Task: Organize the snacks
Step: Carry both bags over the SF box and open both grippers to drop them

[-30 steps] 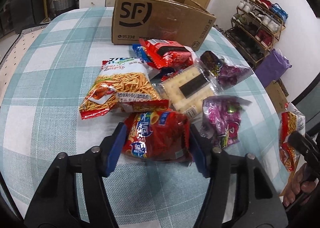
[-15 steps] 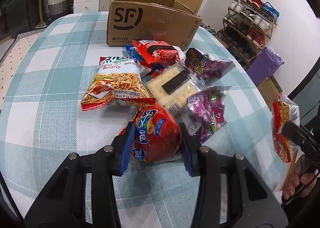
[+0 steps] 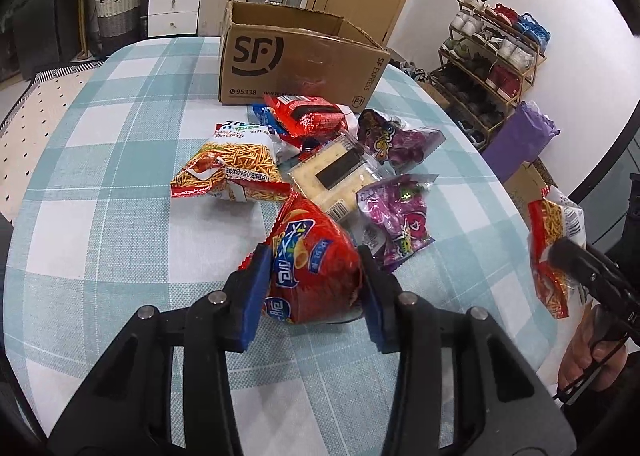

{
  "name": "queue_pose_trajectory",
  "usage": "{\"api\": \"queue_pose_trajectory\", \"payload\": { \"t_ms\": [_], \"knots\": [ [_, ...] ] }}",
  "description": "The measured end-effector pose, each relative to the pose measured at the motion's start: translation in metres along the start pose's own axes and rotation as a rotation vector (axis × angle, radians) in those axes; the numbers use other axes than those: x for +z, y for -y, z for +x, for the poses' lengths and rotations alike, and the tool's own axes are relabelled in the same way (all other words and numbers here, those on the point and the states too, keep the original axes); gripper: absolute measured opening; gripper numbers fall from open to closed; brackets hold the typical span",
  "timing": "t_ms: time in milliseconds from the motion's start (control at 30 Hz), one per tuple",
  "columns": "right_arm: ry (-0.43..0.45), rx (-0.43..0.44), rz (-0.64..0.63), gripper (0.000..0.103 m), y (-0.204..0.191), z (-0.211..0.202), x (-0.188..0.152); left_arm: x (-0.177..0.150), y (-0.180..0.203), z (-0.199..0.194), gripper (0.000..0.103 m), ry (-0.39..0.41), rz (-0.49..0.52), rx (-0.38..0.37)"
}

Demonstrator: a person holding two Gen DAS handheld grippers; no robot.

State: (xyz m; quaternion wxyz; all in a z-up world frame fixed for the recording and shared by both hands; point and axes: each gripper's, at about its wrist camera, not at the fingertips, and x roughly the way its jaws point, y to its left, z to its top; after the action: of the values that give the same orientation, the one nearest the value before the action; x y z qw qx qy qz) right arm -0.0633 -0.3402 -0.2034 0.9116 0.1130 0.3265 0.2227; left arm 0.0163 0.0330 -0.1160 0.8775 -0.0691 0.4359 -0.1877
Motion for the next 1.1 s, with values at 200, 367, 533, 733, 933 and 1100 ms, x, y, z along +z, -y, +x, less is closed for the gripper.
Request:
{"api": "queue_pose_trajectory", "payload": {
  "t_ms": [200, 367, 533, 733, 933, 1100],
  "knots": [
    [-0.003, 0.002, -0.003, 0.057, -0.003, 0.002, 0.004, -0.002, 0.001, -0.015, 0.039, 0.022, -0.001, -0.015],
    [-0.003, 0.005, -0.001, 0.057, -0.007, 0.003, 0.007, -0.003, 0.001, -0.026, 0.039, 0.033, -0.01, -0.038],
    [0.002, 0.002, -0.016, 0.057, -0.013, 0.003, 0.011, -0.001, 0.01, -0.043, 0.039, 0.064, 0.003, -0.031],
    [0.004, 0.011, -0.012, 0.058, -0.014, 0.008, 0.02, 0.012, 0.032, -0.071, 0.039, 0.137, 0.053, -0.018],
    [0.04, 0.03, -0.033, 0.058, -0.019, 0.003, 0.044, 0.037, 0.042, -0.093, 0.039, 0.169, 0.059, 0.015],
    [0.052, 0.073, -0.031, 0.058, -0.019, 0.006, 0.073, 0.065, 0.045, -0.109, 0.039, 0.191, 0.08, 0.022]
  ]
}}
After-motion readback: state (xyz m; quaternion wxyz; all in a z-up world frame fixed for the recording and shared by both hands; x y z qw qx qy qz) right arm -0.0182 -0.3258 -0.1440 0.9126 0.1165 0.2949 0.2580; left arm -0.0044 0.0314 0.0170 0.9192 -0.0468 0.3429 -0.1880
